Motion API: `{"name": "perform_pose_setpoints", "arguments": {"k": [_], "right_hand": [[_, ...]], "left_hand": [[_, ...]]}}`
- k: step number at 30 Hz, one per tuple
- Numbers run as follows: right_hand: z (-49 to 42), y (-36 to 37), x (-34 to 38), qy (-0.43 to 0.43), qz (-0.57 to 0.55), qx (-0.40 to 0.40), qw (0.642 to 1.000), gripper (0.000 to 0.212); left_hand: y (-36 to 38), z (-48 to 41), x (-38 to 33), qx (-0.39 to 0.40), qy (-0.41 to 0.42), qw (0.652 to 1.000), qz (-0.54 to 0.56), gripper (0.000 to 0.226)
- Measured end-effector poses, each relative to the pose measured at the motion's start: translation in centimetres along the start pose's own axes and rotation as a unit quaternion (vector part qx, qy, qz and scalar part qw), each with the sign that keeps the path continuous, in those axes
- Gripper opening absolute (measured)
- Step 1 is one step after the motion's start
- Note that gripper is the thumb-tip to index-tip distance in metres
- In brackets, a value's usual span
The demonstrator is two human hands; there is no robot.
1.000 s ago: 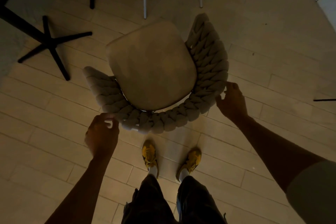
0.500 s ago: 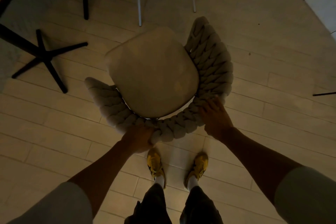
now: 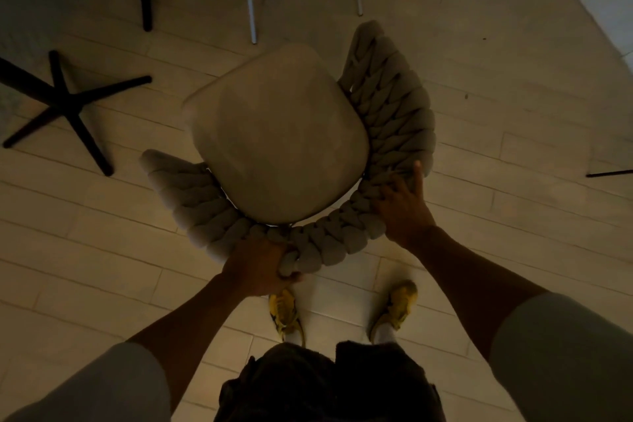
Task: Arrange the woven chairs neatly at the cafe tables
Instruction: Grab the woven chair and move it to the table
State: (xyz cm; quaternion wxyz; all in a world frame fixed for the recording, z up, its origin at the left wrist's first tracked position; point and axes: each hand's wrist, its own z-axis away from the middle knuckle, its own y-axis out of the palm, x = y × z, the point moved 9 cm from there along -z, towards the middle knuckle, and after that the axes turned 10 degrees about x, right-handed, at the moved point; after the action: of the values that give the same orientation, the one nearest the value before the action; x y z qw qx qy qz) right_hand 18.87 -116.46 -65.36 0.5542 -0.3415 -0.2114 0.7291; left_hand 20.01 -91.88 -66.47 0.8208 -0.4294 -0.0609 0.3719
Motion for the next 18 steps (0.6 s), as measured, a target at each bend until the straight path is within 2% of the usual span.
{"name": "perform_pose_setpoints", "arguments": {"k": [5,10,16,18], "right_hand": [[-1.0,0.9,-3.1,-0.019,0.003,0.007,1.000,0.041],[-1.5,0.7,-6.1,-0.056,-0.021,-0.055,0.997,0.035],[-2.2,0.6,-8.4,-0.147,-0.058,-0.145,0.977,0.021],[-2.9,1.0,-8.5,-0.167,-0.058,-0.130,0.976,0.026]], "left_hand": [[-1.3,-1.5,-2.6,-0.001,-0.035,0.999,0.028,0.055],[-1.5,-3.3,-4.9,0.025,-0.075,0.994,0.071,0.057],[-2.0,-4.7,-6.7,0.038,-0.115,0.988,0.093,0.061],[-2.1,-4.8,-6.6,0.032,-0.126,0.986,0.101,0.059]]}}
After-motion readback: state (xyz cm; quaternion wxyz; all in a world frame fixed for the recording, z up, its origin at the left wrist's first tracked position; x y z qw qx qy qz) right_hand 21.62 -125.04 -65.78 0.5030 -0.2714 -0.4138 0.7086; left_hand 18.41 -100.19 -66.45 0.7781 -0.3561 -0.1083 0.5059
